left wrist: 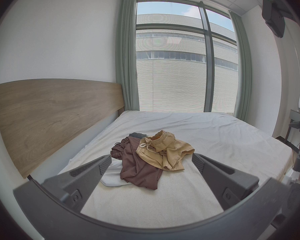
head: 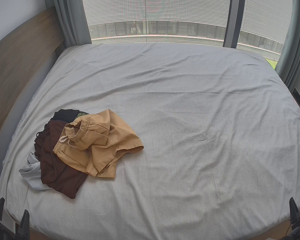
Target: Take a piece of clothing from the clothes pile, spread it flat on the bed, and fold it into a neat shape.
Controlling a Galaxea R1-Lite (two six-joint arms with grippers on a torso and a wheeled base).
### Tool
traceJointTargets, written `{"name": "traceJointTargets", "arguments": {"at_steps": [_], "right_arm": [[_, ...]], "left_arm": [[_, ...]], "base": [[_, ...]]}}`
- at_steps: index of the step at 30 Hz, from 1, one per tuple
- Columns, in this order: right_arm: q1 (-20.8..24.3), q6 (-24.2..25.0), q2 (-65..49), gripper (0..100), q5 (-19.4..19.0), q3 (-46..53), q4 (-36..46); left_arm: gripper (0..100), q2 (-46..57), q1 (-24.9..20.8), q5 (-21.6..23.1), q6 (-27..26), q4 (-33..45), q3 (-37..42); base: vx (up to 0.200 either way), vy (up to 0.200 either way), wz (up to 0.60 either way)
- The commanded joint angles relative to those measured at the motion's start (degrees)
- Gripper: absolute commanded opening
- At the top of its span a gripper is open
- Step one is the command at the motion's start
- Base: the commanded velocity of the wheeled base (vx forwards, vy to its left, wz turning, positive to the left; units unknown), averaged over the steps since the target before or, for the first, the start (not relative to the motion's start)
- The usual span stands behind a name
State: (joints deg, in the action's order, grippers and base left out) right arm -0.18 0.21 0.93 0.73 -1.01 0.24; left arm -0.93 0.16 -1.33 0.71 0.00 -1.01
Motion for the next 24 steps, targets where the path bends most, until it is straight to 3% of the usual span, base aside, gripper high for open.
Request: {"name": "traceJointTargets", "arguments": {"at_steps": [1,24], "right_arm": [[0.0,0.0,-0.9,100,0.0,0.9,0.0],[0.0,-0.1,-0.9,100,0.1,0.9,0.0]], "left_arm": [[100,0.8,0.0,0.2,-0.2,-0.1,1.0],[100,0.8,-0.1,0.6,-0.3,-0.4,1.0]], "base": [[0.000,0.000,0.00],[0.000,0.000,0.00]]}}
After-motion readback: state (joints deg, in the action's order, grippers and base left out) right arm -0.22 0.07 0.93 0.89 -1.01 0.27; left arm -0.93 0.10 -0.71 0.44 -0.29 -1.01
